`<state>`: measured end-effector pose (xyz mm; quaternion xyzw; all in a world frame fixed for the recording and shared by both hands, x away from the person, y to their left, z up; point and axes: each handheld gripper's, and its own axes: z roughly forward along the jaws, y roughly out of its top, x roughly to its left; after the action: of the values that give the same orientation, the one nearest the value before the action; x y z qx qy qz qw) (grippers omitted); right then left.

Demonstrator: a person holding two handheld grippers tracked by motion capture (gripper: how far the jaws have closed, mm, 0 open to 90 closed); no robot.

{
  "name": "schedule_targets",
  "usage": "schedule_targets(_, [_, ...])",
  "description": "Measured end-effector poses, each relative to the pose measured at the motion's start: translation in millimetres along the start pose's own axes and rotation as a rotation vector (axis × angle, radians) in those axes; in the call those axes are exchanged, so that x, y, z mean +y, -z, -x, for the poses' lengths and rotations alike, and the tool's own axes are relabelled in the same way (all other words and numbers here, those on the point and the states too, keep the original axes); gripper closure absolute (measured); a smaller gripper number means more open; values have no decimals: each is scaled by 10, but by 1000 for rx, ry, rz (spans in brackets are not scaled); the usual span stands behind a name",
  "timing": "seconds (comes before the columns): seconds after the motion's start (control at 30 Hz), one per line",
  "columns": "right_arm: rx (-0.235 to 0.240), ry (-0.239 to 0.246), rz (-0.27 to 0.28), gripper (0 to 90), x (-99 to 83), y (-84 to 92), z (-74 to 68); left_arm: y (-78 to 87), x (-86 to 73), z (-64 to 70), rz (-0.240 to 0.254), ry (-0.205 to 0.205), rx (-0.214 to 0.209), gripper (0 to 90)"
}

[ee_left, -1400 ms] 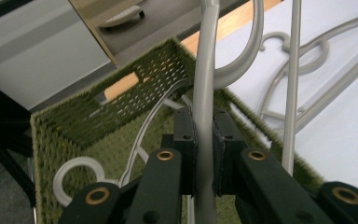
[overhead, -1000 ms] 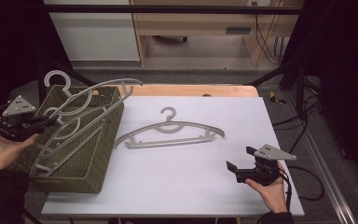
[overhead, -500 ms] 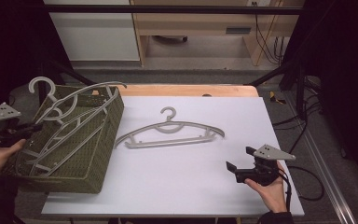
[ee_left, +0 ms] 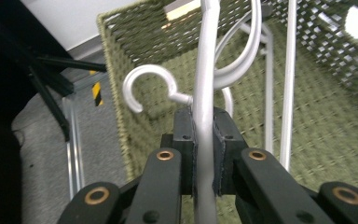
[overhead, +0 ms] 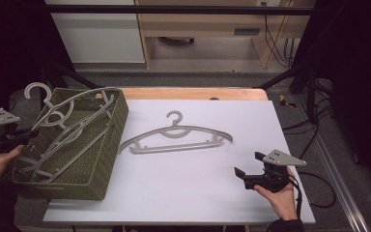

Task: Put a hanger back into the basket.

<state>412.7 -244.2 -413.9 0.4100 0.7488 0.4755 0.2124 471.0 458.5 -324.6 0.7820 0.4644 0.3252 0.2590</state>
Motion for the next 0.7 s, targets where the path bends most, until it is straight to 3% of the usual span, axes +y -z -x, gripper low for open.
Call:
schedule_targets(0.17, [1, 0, -1, 63, -1, -8, -9, -49, -63, -31, -20, 12, 16, 822])
schedule_targets(0.53, [4, 1, -1, 64, -1, -8, -8, -322, -84, 129, -117, 0, -26, 818])
schedule_targets(0.63, [4, 2, -2, 64, -1, -10, -11, -396, -122, 130, -147, 36, -35, 819])
schedule_targets(0.7, [3, 3, -3, 65, -1, -12, -11, -436, -161, 107, -167, 71, -63, 817])
